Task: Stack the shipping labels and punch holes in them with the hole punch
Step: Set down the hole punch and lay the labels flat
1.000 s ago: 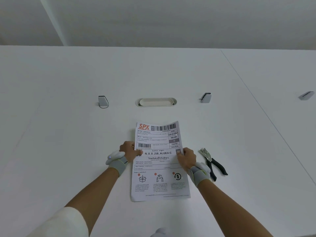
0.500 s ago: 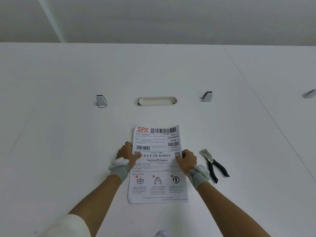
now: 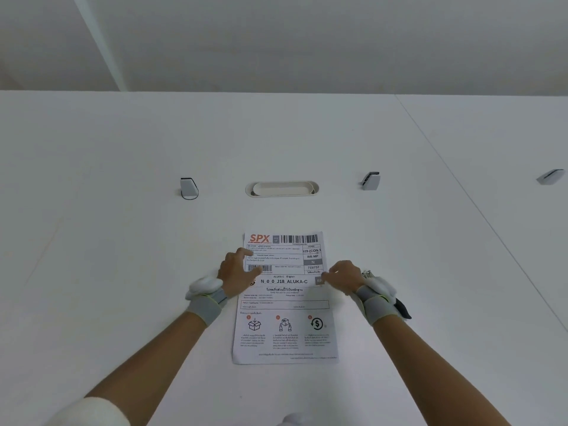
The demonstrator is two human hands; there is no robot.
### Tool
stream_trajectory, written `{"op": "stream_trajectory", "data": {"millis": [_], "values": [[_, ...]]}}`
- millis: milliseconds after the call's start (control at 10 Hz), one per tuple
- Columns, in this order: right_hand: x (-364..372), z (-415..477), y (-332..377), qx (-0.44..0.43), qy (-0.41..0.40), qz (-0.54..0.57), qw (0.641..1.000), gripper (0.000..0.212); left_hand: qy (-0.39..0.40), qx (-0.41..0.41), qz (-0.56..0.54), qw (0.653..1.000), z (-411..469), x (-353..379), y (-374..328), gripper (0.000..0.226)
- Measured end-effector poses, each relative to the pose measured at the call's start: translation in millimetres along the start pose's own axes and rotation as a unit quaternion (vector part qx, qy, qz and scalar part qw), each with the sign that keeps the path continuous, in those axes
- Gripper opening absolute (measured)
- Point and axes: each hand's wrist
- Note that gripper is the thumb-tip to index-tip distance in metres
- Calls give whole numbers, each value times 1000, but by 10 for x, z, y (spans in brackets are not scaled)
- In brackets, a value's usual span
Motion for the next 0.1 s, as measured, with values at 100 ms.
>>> {"op": "stream_trajectory", "data": {"millis": [100], "values": [[-173, -45, 22, -25, 70, 38, 996, 36, 94, 13, -85, 992, -43, -241, -170, 45]]}}
Point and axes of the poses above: each hand's wrist, its own z-axis towards the middle knuckle, its own x-axis out of the palm, y = z × x, and after that the axes turned 10 degrees about x, right-handed
